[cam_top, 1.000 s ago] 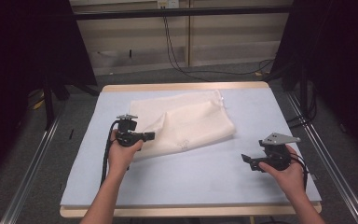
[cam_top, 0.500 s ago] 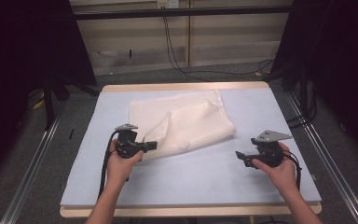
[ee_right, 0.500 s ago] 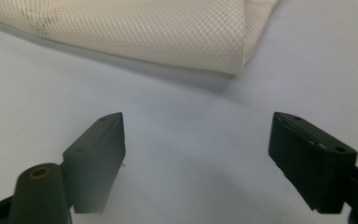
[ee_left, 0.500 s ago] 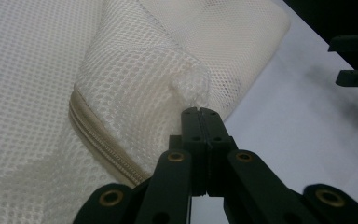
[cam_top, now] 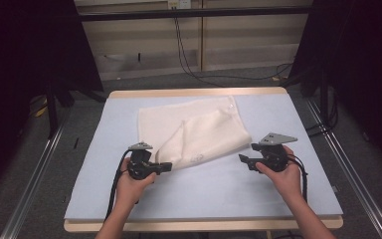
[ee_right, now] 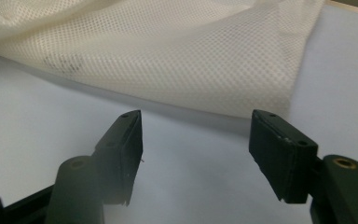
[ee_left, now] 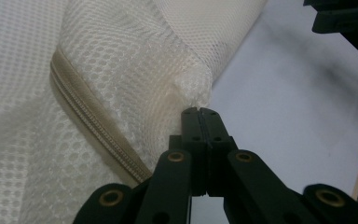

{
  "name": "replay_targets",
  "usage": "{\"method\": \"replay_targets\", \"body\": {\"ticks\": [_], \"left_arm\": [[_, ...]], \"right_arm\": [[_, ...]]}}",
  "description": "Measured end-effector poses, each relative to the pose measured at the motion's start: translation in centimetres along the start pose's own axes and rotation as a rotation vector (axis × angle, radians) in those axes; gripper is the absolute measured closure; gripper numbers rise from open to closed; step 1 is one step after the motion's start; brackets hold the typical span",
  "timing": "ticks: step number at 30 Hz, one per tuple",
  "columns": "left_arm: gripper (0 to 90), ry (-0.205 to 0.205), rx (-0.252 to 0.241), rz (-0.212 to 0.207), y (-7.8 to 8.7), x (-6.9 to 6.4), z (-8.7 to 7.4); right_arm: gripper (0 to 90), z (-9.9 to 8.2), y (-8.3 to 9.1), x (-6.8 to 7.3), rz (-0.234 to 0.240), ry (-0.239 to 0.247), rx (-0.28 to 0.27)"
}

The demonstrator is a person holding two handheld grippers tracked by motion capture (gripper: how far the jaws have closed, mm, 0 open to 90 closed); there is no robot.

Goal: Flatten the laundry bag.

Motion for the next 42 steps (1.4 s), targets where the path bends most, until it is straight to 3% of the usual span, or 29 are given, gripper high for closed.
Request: {"method": "replay_targets", "body": {"ticks": [3, 6, 11, 15, 17, 20, 22, 27, 33, 38, 39, 42], "left_arm": [[90.0, -0.021, 0.031, -0.009, -0.4, -0.4, -0.5], [90.0, -0.012, 0.041, -0.022, -0.7, -0.5, -0.9], [90.0, -0.018, 0.063, -0.037, -1.0, -0.6, -1.6], [89.9, -0.014, 0.079, -0.044, -0.9, -0.6, -2.0], [90.0, -0.013, 0.088, -0.043, -0.8, -0.7, -2.3], [89.9, -0.006, 0.092, -0.042, -0.7, -0.8, -2.5], [89.9, 0.003, 0.099, -0.044, -0.7, -0.9, -2.7], [89.9, 0.020, 0.126, -0.064, -0.6, -0.9, -3.2], [89.7, 0.021, 0.127, -0.076, -0.2, -0.6, -3.3], [89.6, 0.029, 0.137, -0.081, -0.2, -0.5, -3.4], [89.6, 0.036, 0.135, -0.081, -0.3, -0.5, -3.4], [89.5, 0.030, 0.141, -0.079, -0.2, -0.5, -3.6]], "right_arm": [[35.3, 0.4, -0.2, 1.0, 0.033, -0.036, 0.016], [35.6, 0.9, -0.5, 1.9, 0.059, -0.034, 0.020], [35.4, 1.5, -1.5, 3.5, 0.112, -0.012, 0.033], [32.5, 1.7, -2.3, 4.2, 0.103, 0.023, 0.036], [31.9, 2.0, -2.5, 3.5, 0.056, 0.036, 0.026], [29.0, 2.3, -2.4, 1.7, 0.017, -0.018, 0.015], [29.1, 2.2, -2.4, 0.5, -0.018, -0.024, 0.021], [29.2, 2.0, -2.5, -1.1, -0.042, -0.056, 0.011], [29.8, 2.3, -3.0, -2.3, -0.068, -0.050, 0.008], [29.6, 2.9, -3.4, -2.5, -0.051, -0.057, -0.011], [30.7, 3.0, -3.2, -2.1, -0.052, -0.074, -0.018], [31.3, 3.3, -3.0, -0.6, 0.002, -0.061, -0.028]]}}
Point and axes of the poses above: each handheld gripper's, and its own axes: y roughly backward along the jaws, z roughly out of its top, x roughly to its left, the point moved 6 cm from there along -y, roughly forward along the jaws, and after that the axes turned 13 degrees about -z, right-handed, at the moved point
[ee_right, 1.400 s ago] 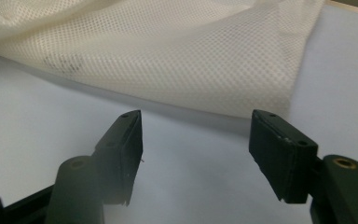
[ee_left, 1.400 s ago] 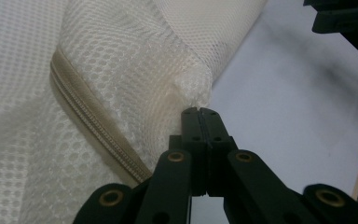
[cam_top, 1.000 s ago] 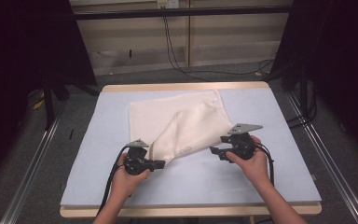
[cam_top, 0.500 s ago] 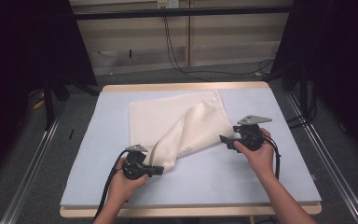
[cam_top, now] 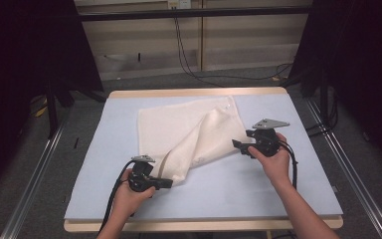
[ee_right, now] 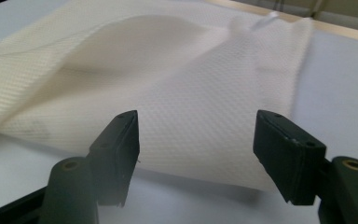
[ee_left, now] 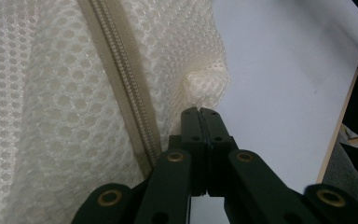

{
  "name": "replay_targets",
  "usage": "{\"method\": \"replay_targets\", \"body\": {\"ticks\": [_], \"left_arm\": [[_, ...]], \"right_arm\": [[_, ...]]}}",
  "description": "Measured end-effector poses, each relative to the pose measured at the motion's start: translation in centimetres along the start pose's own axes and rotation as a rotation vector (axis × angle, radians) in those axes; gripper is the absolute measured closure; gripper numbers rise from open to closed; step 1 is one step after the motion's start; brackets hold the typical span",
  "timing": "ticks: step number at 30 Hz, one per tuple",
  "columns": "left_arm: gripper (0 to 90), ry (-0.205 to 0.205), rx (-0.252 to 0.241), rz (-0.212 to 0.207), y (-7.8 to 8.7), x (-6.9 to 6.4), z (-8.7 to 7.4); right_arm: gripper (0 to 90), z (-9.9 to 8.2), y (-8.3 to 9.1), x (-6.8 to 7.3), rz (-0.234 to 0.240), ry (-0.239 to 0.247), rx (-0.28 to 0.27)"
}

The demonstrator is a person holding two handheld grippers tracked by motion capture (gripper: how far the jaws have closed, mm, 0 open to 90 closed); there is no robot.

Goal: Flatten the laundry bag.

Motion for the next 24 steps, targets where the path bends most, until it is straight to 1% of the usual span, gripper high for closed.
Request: {"method": "replay_targets", "body": {"ticks": [1, 2, 3, 4, 5, 6, 7, 8, 10, 11, 12, 14, 18, 20, 22, 23, 24], "left_arm": [[89.4, -0.005, 0.001, 0.001, 0.0, 0.0, 0.0], [89.4, -0.001, -0.006, 0.005, 0.1, -0.2, -0.1], [89.3, -0.006, -0.004, 0.006, 0.1, -0.2, -0.1], [89.3, -0.011, -0.002, 0.008, 0.2, -0.3, -0.2], [89.3, -0.006, -0.009, 0.011, 0.2, -0.4, -0.2], [89.3, -0.009, -0.006, 0.013, 0.2, -0.4, -0.2], [89.3, -0.011, 0.000, 0.011, 0.2, -0.4, -0.3], [89.3, -0.013, 0.003, 0.010, 0.2, -0.4, -0.3], [89.3, -0.013, 0.004, 0.009, 0.2, -0.4, -0.3], [89.3, -0.012, 0.005, 0.007, 0.2, -0.4, -0.3], [89.3, -0.014, 0.006, 0.007, 0.2, -0.4, -0.3], [89.3, -0.011, 0.007, 0.006, 0.3, -0.5, -0.2], [89.3, -0.013, 0.017, 0.000, 0.3, -0.5, -0.3], [89.3, -0.015, 0.018, -0.005, 0.4, -0.5, -0.3], [89.3, -0.010, 0.014, -0.004, 0.5, -0.7, -0.3], [89.3, -0.014, 0.022, -0.009, 0.6, -0.7, -0.3], [89.3, -0.012, 0.017, -0.009, 0.6, -0.8, -0.3]], "right_arm": [[31.1, 0.0, -0.1, 0.7, 0.022, 0.016, 0.008], [31.1, -0.1, -0.2, 1.0, 0.025, 0.027, 0.011], [31.1, -0.2, -0.4, 1.5, 0.033, 0.043, 0.015], [31.1, -0.2, -0.5, 1.8, 0.041, 0.047, 0.019], [31.1, -0.3, -0.7, 2.3, 0.055, 0.043, 0.023], [31.2, -0.2, -0.7, 2.9, 0.070, 0.042, 0.023], [31.2, -0.2, -0.8, 3.5, 0.078, 0.053, 0.025], [31.3, 0.0, -0.9, 4.3, 0.097, 0.063, 0.027], [31.3, 0.2, -1.2, 5.6, 0.131, 0.069, 0.036], [30.7, 0.3, -1.4, 6.0, 0.135, 0.073, 0.037], [29.7, 0.4, -1.6, 6.7, 0.147, 0.076, 0.039], [30.5, 0.6, -2.1, 7.7, 0.173, 0.073, 0.039], [32.0, 1.2, -2.8, 9.3, 0.206, 0.071, 0.039], [33.9, 1.6, -3.1, 10.1, 0.224, 0.084, 0.043], [34.8, 1.8, -3.5, 10.7, 0.220, 0.096, 0.058], [35.5, 1.8, -3.7, 10.8, 0.214, 0.100, 0.067], [37.4, 1.9, -4.0, 10.9, 0.212, 0.093, 0.073]]}}
Point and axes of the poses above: each handheld gripper's, and its own axes: y roughly backward along the jaws, z roughly out of its top, x roughly to its left, the point moved 6 cm from there along -y, roughly forward along the jaws, and after that the axes turned 13 degrees about -z, right-handed, at the moved point
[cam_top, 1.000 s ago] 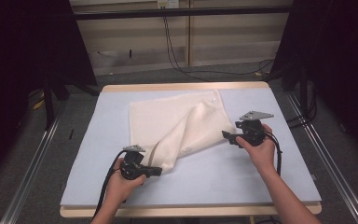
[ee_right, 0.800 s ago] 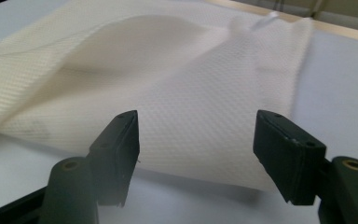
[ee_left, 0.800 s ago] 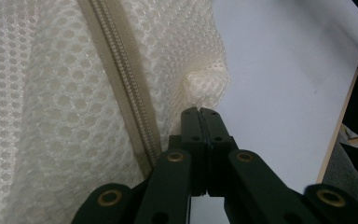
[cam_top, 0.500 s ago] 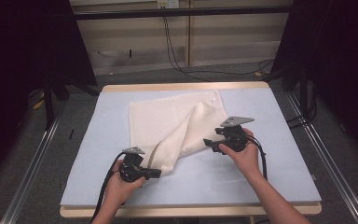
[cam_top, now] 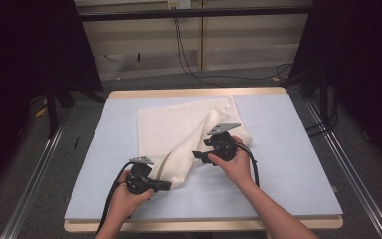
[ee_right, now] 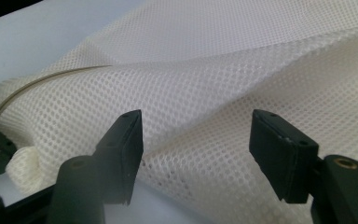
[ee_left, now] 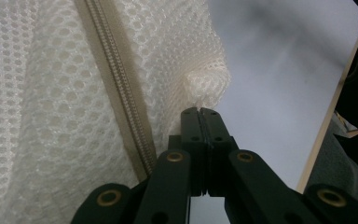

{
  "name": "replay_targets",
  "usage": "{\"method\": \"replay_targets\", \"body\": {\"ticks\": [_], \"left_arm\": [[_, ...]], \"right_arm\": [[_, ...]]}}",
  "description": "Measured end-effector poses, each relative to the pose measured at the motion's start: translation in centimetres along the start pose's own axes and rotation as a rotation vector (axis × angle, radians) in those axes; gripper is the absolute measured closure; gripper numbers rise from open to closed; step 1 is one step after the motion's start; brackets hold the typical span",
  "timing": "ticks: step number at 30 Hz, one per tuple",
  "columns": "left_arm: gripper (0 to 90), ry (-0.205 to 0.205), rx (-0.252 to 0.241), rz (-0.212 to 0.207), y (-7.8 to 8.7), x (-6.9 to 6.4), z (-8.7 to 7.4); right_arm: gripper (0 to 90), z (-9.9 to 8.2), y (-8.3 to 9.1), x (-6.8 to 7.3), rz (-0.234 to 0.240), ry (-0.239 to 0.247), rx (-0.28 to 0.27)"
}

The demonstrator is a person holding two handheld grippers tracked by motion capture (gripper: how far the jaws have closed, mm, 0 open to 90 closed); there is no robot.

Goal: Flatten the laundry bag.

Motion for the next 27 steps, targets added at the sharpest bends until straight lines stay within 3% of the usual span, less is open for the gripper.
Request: {"method": "replay_targets", "body": {"ticks": [6, 12, 16, 20, 27], "left_arm": [[89.3, -0.004, 0.018, -0.018, 0.0, 0.1, -0.2], [89.3, -0.014, 0.033, -0.015, -0.1, 0.1, -0.2], [88.0, -0.009, 0.028, -0.007, -0.1, 0.1, -0.2], [73.9, 0.004, -0.009, 0.000, 0.6, -0.1, 0.4], [62.1, 0.002, -0.113, -0.012, 2.4, -0.9, 2.3]], "right_arm": [[53.2, 0.3, -1.1, 0.4, 0.036, -0.049, 0.038], [84.8, 0.5, -1.1, 0.6, 0.104, -0.059, 0.016], [87.8, 0.5, -0.6, 0.5, 0.126, -0.040, 0.009], [87.9, 0.1, 0.4, 0.4, 0.127, -0.026, 0.008], [88.5, -1.7, 1.9, 0.5, 0.134, -0.013, 0.009]]}}
Point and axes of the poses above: each handheld gripper's, and its own axes: y roughly backward along the jaws, z roughly out of its top, x roughly to its left, the point moved 6 cm from there along -y, roughly forward along the jaws, and after that the axes turned 13 degrees about -z, right-handed, at the moved point
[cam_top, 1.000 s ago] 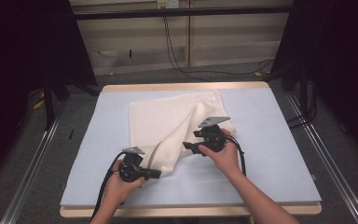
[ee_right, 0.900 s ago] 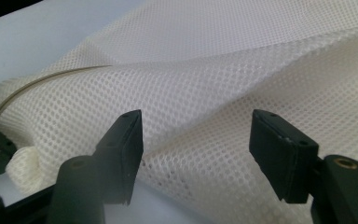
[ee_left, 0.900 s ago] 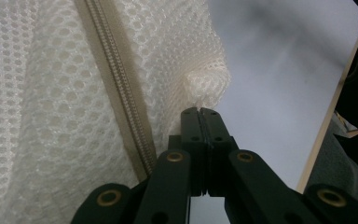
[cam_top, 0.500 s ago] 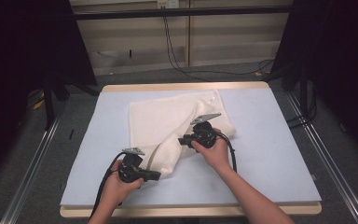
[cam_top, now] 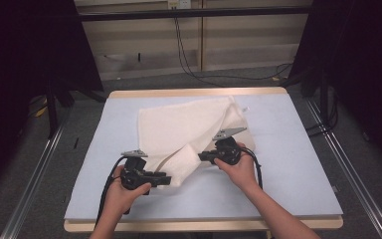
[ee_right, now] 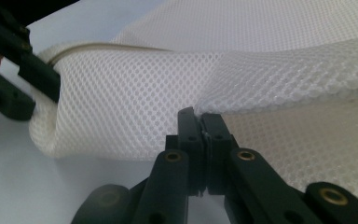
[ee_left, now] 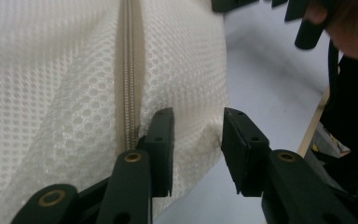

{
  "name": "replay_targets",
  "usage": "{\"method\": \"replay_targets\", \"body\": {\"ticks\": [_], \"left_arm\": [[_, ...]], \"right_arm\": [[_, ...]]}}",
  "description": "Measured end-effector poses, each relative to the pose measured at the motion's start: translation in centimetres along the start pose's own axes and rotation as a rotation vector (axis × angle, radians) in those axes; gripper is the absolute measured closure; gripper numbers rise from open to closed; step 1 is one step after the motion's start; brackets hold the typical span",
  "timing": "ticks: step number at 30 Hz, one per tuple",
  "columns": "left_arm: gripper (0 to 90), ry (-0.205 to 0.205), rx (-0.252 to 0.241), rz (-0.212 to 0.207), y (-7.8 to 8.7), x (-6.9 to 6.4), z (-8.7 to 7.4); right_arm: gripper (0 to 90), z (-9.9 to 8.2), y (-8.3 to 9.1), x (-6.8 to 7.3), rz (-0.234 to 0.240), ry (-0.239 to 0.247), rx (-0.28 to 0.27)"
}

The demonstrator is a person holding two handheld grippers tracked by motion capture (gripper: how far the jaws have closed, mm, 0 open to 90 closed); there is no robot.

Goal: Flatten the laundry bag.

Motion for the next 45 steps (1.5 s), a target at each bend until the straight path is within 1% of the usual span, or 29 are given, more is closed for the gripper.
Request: {"method": "replay_targets", "body": {"ticks": [1, 2, 3, 4, 5, 6, 7, 8, 11, 13, 14, 15, 16, 18, 20, 21, 23, 24, 25, 27, 30, 32, 33, 37, 38, 40, 41, 42, 45], "left_arm": [[60.0, -0.004, -0.005, -0.009, 0.2, 0.0, 0.2], [57.7, -0.008, -0.019, -0.001, 0.4, -0.1, 0.4], [57.1, -0.021, -0.023, 0.013, 0.7, 0.0, 0.6], [56.5, -0.017, -0.035, 0.017, 0.8, 0.1, 0.7], [54.6, -0.021, -0.052, 0.031, 1.1, 0.2, 0.9], [53.0, -0.020, -0.069, 0.064, 1.5, 0.5, 1.0], [53.0, -0.017, -0.073, 0.085, 1.7, 0.7, 1.0], [53.0, -0.020, -0.070, 0.111, 1.9, 1.3, 0.9], [54.6, 0.014, -0.072, 0.134, 1.9, 2.4, 0.5], [56.0, 0.017, -0.063, 0.150, 1.7, 2.9, 0.3], [56.0, 0.023, -0.060, 0.153, 1.6, 3.2, 0.2], [56.4, 0.039, -0.064, 0.134, 1.4, 3.3, 0.2], [56.6, 0.044, -0.069, 0.128, 1.2, 3.3, 0.1], [56.8, 0.039, -0.045, 0.132, 0.9, 3.4, -0.1], [56.9, 0.031, -0.032, 0.139, 0.7, 3.5, -0.1], [57.2, 0.027, -0.028, 0.135, 0.6, 3.4, -0.1], [57.3, 0.016, -0.032, 0.142, 0.6, 3.3, -0.1], [57.3, 0.017, -0.035, 0.140, 0.6, 3.3, 0.0], [57.1, 0.017, -0.040, 0.141, 0.6, 3.3, 0.0], [56.7, 0.013, -0.036, 0.148, 0.6, 3.3, 0.0], [55.9, 0.008, -0.048, 0.154, 0.6, 3.4, 0.1], [54.8, 0.008, -0.067, 0.161, 0.6, 3.4, 0.3], [54.6, 0.009, -0.068, 0.158, 0.6, 3.4, 0.3], [53.3, 0.001, -0.078, 0.172, 0.8, 3.7, 0.6], [53.3, 0.003, -0.087, 0.173, 0.7, 3.8, 0.7], [53.2, -0.005, -0.085, 0.176, 0.9, 4.0, 0.9], [52.8, -0.004, -0.097, 0.179, 0.9, 4.1, 1.0], [52.8, -0.003, -0.097, 0.176, 0.9, 4.2, 1.0], [52.9, -0.009, -0.100, 0.179, 1.0, 4.3, 1.2]], "right_arm": [[88.5, -0.3, 0.1, 0.0, 0.001, 0.003, 0.005], [88.6, -0.5, 0.2, 0.0, -0.004, 0.003, 0.007], [88.7, -0.7, 0.3, 0.0, -0.006, 0.006, 0.007], [88.8, -0.9, 0.3, 0.0, -0.008, 0.012, 0.018], [88.8, -1.0, 0.4, -0.1, -0.014, 0.021, 0.023], [88.8, -1.2, 0.4, -0.1, -0.023, 0.025, 0.032], [88.8, -1.4, 0.4, -0.1, -0.018, 0.022, 0.042], [88.8, -1.6, 0.4, -0.1, -0.019, 0.021, 0.045], [88.8, -2.4, 0.6, -0.2, -0.015, 0.019, 0.059], [88.8, -2.8, 0.8, -0.1, -0.020, 0.022, 0.070], [88.8, -3.0, 0.8, 0.0, -0.018, 0.025, 0.070], [88.8, -3.3, 0.9, 0.0, -0.023, 0.023, 0.083], [88.9, -3.6, 0.9, 0.0, -0.021, 0.023, 0.091], [88.9, -4.0, 0.9, 0.0, -0.025, 0.015, 0.103], [88.9, -4.5, 0.7, -0.1, -0.025, 0.012, 0.112], [88.8, -4.7, 0.7, -0.1, -0.025, 0.011, 0.111], [88.9, -4.7, 0.5, -0.2, -0.035, 0.015, 0.108], [88.9, -4.7, 0.4, -0.2, -0.040, 0.015, 0.102], [88.9, -4.7, 0.3, -0.3, -0.047, 0.025, 0.111], [89.0, -4.5, 0.1, -0.4, -0.054, 0.024, 0.101], [89.3, -4.2, -0.3, -0.6, -0.069, 0.030, 0.094], [89.2, -3.9, -0.6, -0.8, -0.084, 0.040, 0.083], [89.2, -3.8, -0.7, -0.9, -0.101, 0.045, 0.083], [89.3, -3.1, -1.6, -1.4, -0.130, 0.055, 0.064], [89.2, -2.9, -1.8, -1.5, -0.136, 0.050, 0.062], [89.2, -2.5, -2.1, -1.7, -0.155, 0.047, 0.052], [89.2, -2.2, -2.4, -1.8, -0.164, 0.051, 0.049], [89.2, -1.9, -2.6, -1.9, -0.174, 0.048, 0.045], [89.2, -1.4, -3.1, -2.2, -0.187, 0.040, 0.044]]}}
Point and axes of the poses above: each handheld gripper's, and its own axes: y roughly backward along the jaws, z roughly out of its top, x roughly to its left, the point moved 6 cm from there along -y, roughly forward along the jaws, and after that the axes turned 13 degrees about -z, right-handed, at the moved point
